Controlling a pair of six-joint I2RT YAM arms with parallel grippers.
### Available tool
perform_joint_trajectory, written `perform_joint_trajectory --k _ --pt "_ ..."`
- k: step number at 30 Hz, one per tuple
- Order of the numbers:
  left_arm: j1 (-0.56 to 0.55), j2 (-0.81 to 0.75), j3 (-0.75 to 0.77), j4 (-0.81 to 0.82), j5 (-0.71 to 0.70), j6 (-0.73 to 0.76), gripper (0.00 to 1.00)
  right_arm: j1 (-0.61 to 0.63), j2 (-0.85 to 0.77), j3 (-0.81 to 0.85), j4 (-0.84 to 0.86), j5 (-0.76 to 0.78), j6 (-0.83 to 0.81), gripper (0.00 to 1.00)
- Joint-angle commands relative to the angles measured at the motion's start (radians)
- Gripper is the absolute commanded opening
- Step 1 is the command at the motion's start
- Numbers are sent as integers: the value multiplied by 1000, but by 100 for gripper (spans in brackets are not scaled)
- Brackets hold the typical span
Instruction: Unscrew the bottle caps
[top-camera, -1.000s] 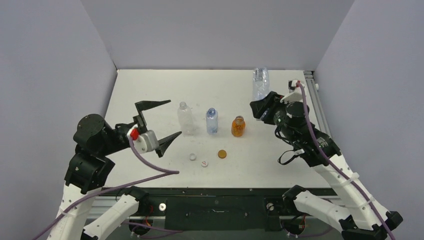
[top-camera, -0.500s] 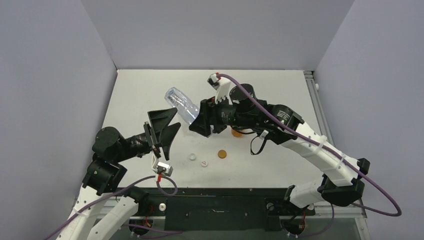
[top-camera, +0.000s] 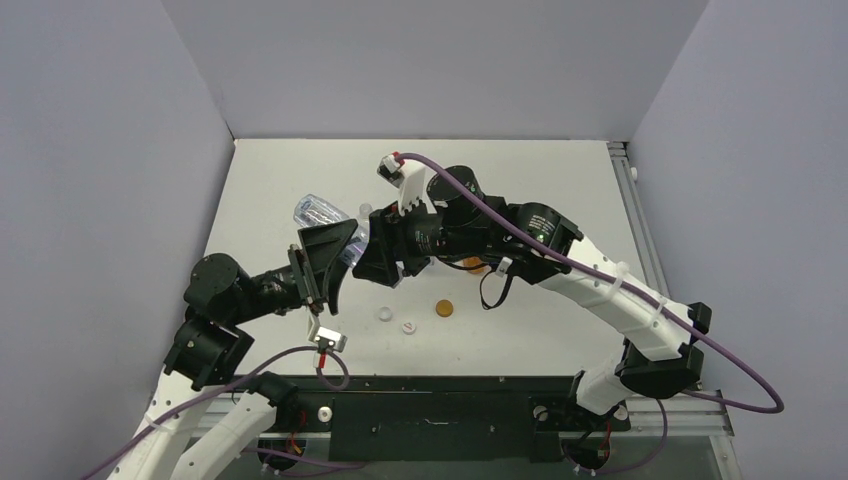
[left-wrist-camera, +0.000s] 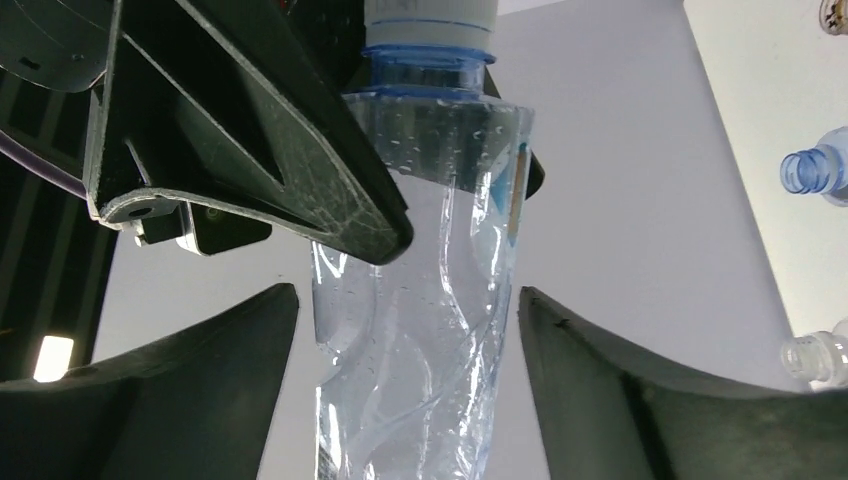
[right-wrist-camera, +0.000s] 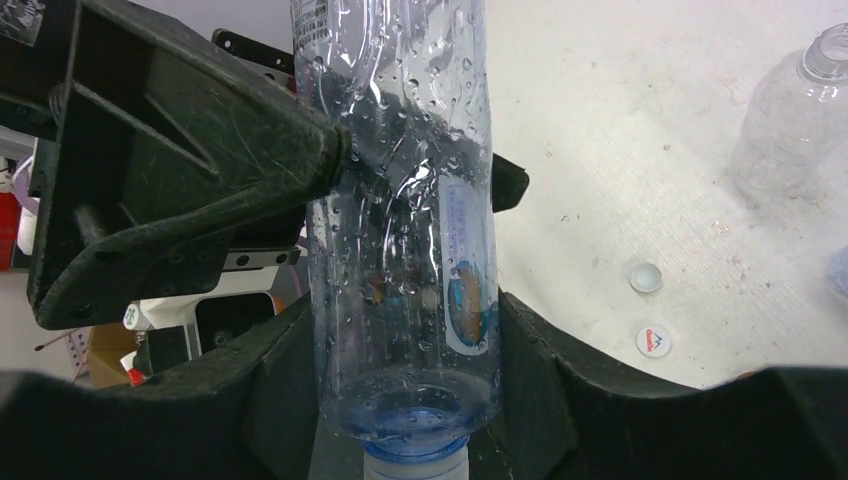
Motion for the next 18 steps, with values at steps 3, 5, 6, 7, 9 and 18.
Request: perform_joint_trajectory --k 3,5,6,7,9,18 --pt "-7 15 76 -82 -32 37 55 6 29 86 -44 -3 -34 38" --pt "-7 16 78 -86 -45 25 45 5 41 123 -63 13 -47 46" --pt "-7 16 78 -86 -49 12 43 3 44 148 -79 33 -51 48" --pt "-7 16 77 -86 -56 5 39 -2 46 160 -95 46 -62 55" --pt "-7 11 73 -82 -68 -31 35 -12 44 199 -115 88 -79 68" --pt "-7 45 135 -6 -200 -841 35 -31 -108 189 80 330 -137 81"
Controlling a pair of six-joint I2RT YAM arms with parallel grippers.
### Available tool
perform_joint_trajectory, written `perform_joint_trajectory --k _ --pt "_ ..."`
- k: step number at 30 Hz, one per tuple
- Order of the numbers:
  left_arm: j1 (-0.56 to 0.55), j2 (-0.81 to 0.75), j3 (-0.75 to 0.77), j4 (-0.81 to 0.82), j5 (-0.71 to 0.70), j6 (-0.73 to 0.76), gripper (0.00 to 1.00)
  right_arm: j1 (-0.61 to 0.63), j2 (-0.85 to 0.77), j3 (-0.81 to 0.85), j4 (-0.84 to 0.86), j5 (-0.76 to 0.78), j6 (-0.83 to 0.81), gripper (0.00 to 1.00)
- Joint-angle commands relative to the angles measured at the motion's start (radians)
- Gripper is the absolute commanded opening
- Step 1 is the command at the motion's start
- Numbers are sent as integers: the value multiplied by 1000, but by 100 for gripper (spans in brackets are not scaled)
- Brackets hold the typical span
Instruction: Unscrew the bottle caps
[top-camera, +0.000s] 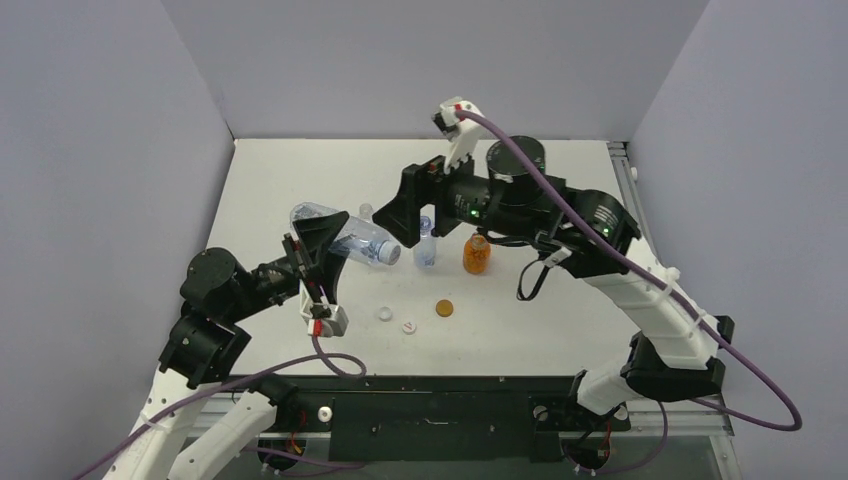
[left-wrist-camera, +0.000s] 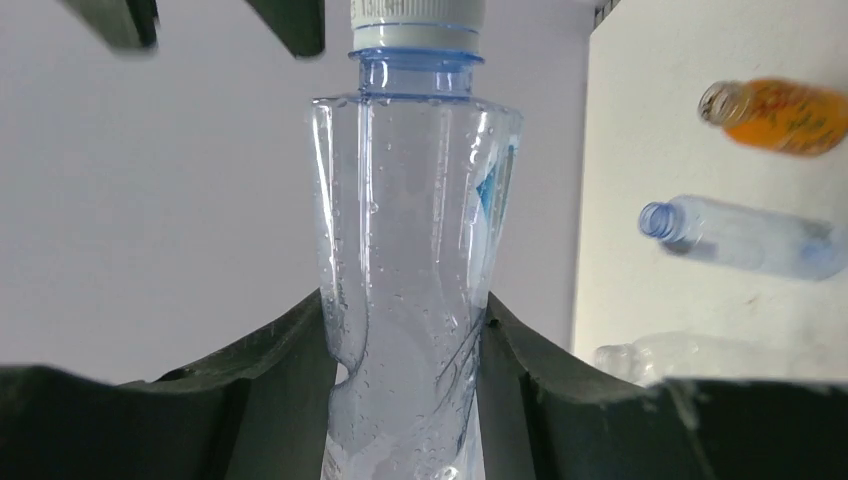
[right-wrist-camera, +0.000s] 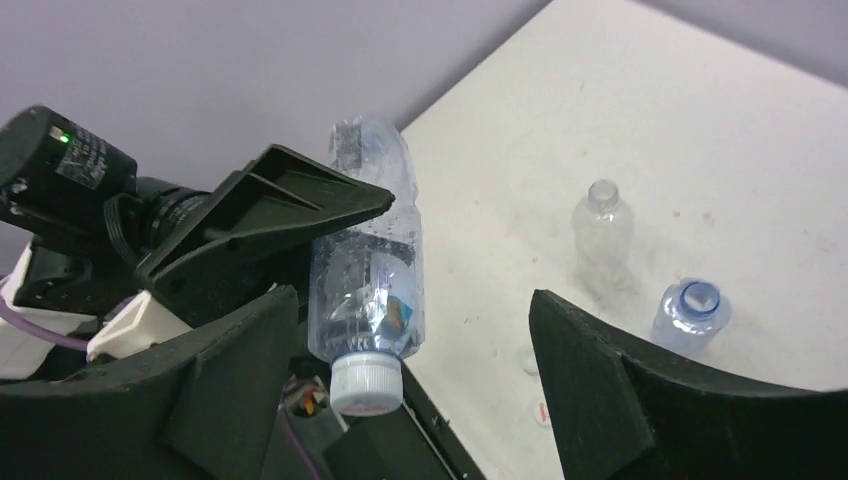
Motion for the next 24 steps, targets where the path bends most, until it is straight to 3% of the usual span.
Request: perform_joint_trajectory --k 1,5,9,15,24 --pt "-2 40 108 63 -115 -568 36 7 -126 -71 207 140 -39 81" --pt "-2 65 141 72 -140 -1040 40 29 -135 -91 277 156 -59 82" --pt "-2 76 138 132 -119 -1295 42 63 -126 -96 343 186 -85 82" --pt "-2 90 147 189 -114 -1453 42 92 -57 -34 400 188 -92 75" --pt "-2 84 156 207 -136 -1493 41 115 -5 -18 422 229 -71 54"
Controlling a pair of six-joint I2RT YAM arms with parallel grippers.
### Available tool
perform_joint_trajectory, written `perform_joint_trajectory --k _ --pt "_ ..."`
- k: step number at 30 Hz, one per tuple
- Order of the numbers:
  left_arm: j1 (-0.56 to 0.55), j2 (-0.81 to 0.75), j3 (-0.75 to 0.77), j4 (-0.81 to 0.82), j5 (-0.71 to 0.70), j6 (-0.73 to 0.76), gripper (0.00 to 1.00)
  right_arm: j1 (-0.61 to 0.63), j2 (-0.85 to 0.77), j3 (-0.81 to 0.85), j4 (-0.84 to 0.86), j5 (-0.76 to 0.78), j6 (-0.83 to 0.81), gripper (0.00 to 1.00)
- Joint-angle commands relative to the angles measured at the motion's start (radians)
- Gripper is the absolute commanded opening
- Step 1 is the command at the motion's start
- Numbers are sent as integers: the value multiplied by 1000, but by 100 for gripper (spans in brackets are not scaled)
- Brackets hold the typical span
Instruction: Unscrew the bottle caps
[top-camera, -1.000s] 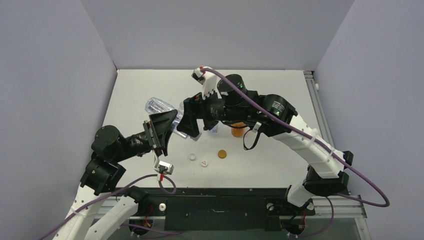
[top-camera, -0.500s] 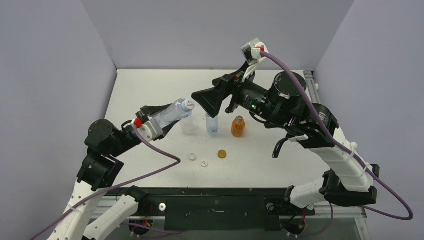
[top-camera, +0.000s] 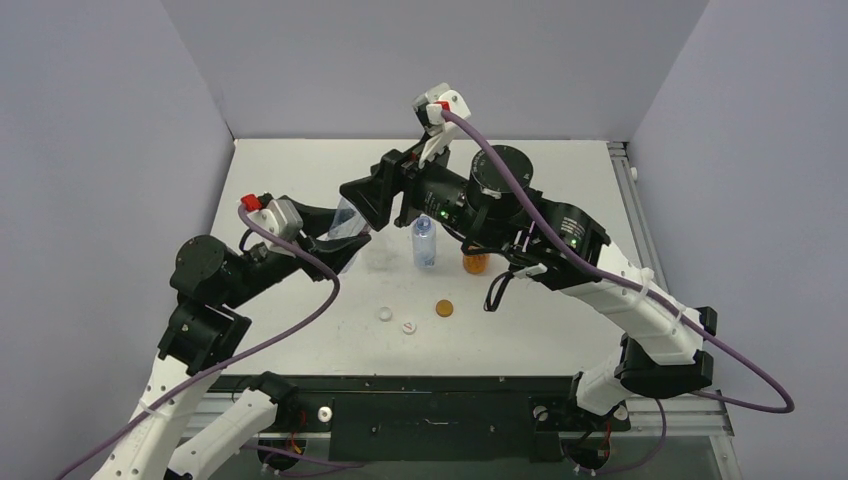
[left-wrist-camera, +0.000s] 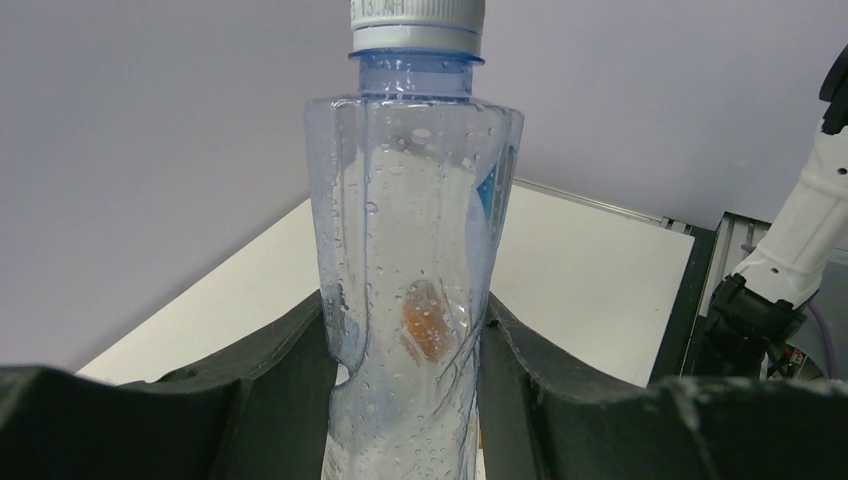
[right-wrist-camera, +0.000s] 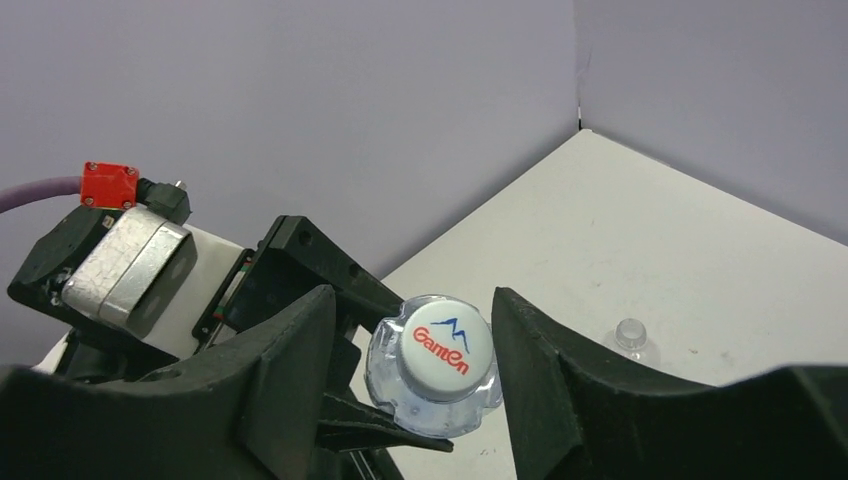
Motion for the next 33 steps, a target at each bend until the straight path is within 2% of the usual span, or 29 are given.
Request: perform_joint_trajectory --k 1,7,10,12,13,17,22,29,31,33 --pt "-2 -9 54 72 -30 -63 41 8 -5 21 67 52 10 50" --pt "-2 -18 51 75 -34 -65 39 7 -6 1 63 103 14 42" --pt "-2 -21 50 77 -35 -64 38 7 0 0 54 116 15 41" --pt "-2 -19 50 79 -34 -61 38 7 6 5 45 116 19 47" --pt "-2 -20 52 80 -34 -60 38 8 12 11 36 118 22 53" --pt "-2 -15 55 81 -32 -57 37 8 21 19 35 105 34 57" --pt "-2 -12 58 86 -29 -54 37 8 27 24 44 89 43 50" --pt "-2 -6 64 83 -30 -52 37 7 42 30 53 46 53 49" --pt "-2 -5 64 83 -29 -53 37 6 42 30 54 45 52 44" --pt "-2 -5 65 81 -27 -52 36 7 40 30 57 49 48 33"
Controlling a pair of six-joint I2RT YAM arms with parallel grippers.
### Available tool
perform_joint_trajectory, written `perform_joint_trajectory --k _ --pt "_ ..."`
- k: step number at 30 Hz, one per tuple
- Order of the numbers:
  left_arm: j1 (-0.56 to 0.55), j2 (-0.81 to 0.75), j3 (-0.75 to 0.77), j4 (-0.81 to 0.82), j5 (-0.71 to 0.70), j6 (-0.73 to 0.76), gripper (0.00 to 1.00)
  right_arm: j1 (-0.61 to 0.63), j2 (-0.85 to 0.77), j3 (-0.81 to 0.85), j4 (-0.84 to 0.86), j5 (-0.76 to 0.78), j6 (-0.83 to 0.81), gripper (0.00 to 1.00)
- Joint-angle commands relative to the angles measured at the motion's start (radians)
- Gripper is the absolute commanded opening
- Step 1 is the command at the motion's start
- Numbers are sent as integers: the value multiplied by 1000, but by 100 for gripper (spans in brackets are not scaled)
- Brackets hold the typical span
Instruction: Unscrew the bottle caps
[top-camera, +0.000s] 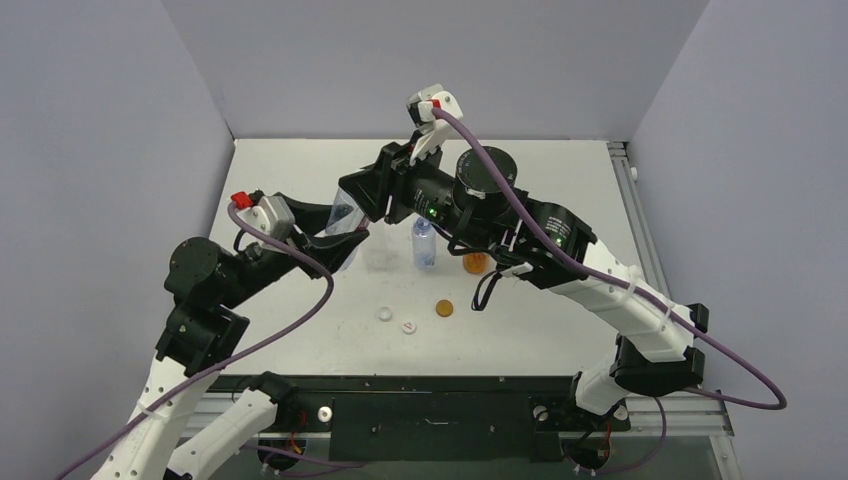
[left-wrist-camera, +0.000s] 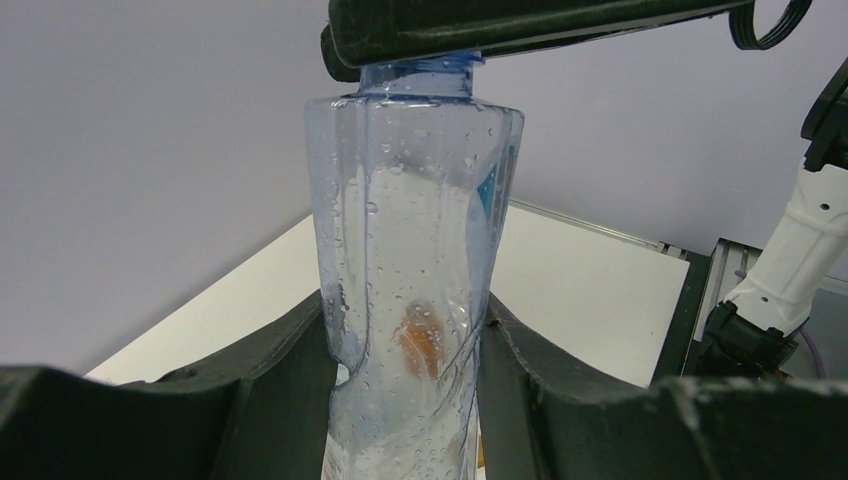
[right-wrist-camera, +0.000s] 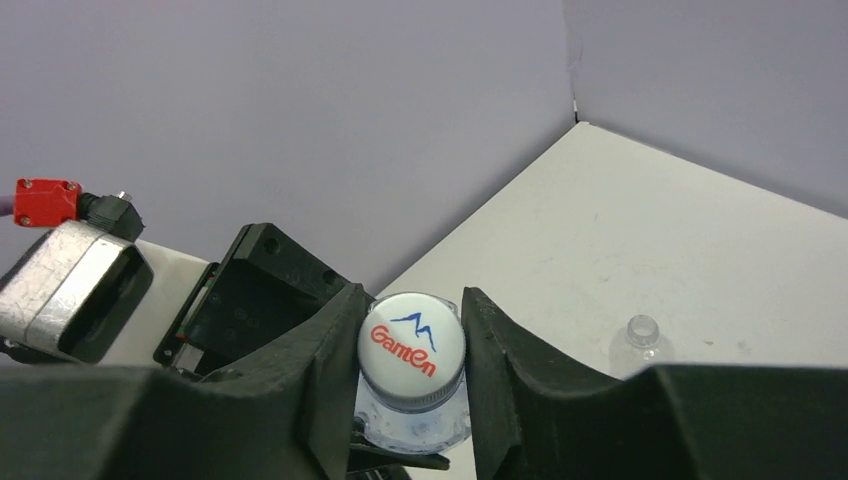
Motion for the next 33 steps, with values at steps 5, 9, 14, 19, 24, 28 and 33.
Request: perform_joint_trajectory --k 5,9,14,19,24,28,33 --pt "-2 2 52 53 16 -14 35 5 -12 42 39 -5 -19 0" --pt "-2 16 63 77 54 -90 34 -14 -35 56 69 -179 -73 0" --pt "-2 53 99 151 208 -271 34 -76 -105 -4 195 -575 -66 0" --pt "-2 91 153 199 373 -430 34 -138 -151 -77 372 -850 58 0" --pt "-2 98 151 209 467 -471 33 -155 -143 -124 588 -1069 190 0" --pt "-2 95 148 199 466 -458 33 -154 -141 -57 371 -967 54 5" --pt "-2 91 145 155 374 -354 32 -101 -172 -13 129 -404 -141 77"
